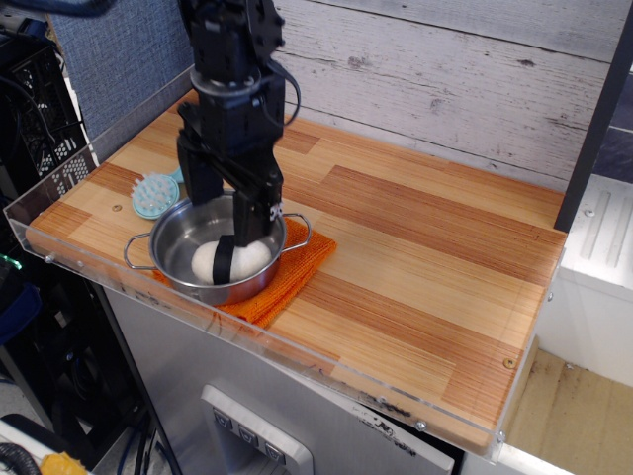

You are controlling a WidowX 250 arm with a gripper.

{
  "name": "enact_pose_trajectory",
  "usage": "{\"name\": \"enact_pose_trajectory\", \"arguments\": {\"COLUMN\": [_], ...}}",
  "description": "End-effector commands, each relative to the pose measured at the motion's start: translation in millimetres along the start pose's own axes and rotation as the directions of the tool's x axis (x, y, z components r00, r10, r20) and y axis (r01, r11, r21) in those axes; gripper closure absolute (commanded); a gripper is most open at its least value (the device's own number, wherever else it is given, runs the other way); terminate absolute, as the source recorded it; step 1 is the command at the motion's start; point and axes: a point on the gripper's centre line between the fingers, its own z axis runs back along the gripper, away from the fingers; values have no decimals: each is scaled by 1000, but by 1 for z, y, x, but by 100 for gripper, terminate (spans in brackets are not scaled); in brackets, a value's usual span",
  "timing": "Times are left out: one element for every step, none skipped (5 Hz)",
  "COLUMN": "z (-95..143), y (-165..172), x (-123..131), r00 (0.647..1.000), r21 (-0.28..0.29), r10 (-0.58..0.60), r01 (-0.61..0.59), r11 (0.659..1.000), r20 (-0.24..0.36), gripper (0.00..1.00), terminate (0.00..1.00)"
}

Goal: Pick up the egg and place it on the far right corner of the table

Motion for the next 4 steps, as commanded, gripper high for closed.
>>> {"name": "enact_pose_trajectory", "arguments": {"z": [-13,-21,-26,-36], "y": [2,0,0,0], "x": [0,-6,-14,-22], "r00": [998,996,994,988], "r21": [23,26,19,2], "r10": [-33,-42,-35,-21], "r01": [34,44,37,22], "r11": [999,999,999,1000], "r20": [-44,-78,-107,-150], "gripper": [0,0,0,0], "terminate": [0,0,0,0]}}
